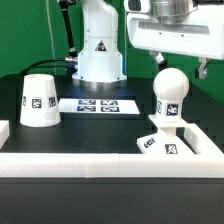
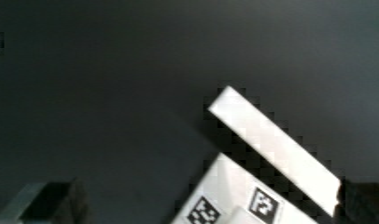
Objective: Assemble lamp
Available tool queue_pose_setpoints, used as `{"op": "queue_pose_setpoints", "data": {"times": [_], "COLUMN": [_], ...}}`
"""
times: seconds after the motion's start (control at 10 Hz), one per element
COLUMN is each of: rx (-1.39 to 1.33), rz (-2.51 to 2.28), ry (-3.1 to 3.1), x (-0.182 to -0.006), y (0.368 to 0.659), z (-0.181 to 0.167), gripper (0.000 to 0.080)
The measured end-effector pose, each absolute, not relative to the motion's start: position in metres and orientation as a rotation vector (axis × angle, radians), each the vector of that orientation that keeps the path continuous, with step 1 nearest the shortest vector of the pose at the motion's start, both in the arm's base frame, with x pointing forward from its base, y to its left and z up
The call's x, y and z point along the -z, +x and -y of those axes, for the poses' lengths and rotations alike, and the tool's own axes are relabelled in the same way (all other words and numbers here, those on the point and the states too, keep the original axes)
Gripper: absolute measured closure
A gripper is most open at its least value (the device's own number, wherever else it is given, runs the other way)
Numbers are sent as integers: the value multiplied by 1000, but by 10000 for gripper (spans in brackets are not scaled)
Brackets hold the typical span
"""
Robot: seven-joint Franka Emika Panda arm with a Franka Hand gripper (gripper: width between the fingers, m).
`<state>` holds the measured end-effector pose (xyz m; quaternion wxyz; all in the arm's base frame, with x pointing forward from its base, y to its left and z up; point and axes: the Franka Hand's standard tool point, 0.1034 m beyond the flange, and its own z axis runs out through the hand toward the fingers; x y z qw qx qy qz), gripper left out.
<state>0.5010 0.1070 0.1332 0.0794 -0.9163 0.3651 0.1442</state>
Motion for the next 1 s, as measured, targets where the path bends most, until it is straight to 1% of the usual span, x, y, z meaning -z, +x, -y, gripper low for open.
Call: {"op": "queue_pose_setpoints", "data": {"times": [0.1,0.5,0.6,0.8,0.9,1.0], "rx": [-432,-432,-404,-357,-347,-343], "rz": [-1106,-1071,-821,-479,-370,-384], "ry": [-2737,-2756,-2870,-2965,-2977,-2976], "x": [-134,-131,-130,-126,-126,-126], "y": [498,498,496,491,490,490], "z": [-97,-98,-91,-58,-44,-29], "gripper": [101,101,101,101,101,101]}}
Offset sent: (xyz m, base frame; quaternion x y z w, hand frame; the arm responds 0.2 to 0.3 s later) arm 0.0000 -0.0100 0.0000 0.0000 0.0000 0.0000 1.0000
